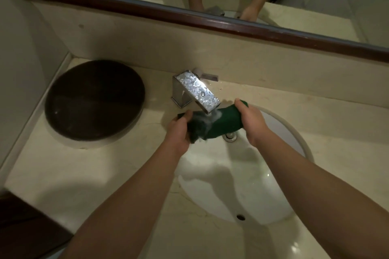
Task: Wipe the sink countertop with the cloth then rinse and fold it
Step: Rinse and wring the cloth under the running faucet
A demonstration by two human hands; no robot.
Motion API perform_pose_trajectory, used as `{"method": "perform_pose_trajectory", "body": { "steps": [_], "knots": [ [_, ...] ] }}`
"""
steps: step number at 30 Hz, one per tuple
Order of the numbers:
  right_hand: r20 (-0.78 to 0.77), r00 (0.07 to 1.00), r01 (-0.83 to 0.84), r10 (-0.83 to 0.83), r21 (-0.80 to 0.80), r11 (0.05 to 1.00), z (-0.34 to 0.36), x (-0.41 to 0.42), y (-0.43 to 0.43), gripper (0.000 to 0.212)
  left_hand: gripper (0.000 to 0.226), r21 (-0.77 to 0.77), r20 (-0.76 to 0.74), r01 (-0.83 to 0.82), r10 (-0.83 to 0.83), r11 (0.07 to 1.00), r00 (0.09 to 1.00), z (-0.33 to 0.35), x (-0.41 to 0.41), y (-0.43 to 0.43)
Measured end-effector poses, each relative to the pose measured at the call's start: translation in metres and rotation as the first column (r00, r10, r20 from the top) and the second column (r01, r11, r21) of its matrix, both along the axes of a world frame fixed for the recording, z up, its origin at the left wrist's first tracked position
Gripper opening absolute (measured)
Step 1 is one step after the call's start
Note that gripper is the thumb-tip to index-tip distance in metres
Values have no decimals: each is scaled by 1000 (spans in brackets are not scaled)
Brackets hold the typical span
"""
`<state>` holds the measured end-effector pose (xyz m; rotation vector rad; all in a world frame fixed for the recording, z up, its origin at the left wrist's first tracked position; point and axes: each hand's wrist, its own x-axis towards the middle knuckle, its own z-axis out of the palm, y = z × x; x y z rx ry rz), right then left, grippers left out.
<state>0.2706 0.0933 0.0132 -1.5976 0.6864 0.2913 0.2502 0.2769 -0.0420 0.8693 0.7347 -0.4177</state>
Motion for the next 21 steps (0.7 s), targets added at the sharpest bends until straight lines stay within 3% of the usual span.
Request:
{"method": "perform_pose_trajectory", "body": {
  "steps": [2,4,6,8,12,16,19,21],
  "knots": [
    [38,999,1,-3,55,999,-3,-5,-6,26,35,-32,95,13,-10,999,995,4,4,-1],
    [73,997,11,-15,65,998,-5,-9,-9,33,54,-51,181,50,-40,997,983,8,8,0],
    [102,995,9,-11,26,1000,-7,-11,-12,47,66,113,197,83,-104,990,975,13,10,-1],
    [105,994,-24,31,-73,997,-10,-11,-15,56,61,354,190,70,-145,933,971,13,9,-3],
    [171,962,-169,213,-243,955,-14,-9,-16,30,36,512,237,111,-264,852,935,19,7,-5],
    [131,882,-416,454,-241,877,-9,-5,-20,24,28,712,255,251,-574,656,778,30,6,-6],
    [-2,715,-628,699,-442,641,-13,2,-29,28,40,917,107,220,-736,332,668,27,10,-2],
    [-68,693,-630,718,-542,556,-20,6,-31,16,33,982,-26,160,-775,98,631,21,9,1]
  ]
}}
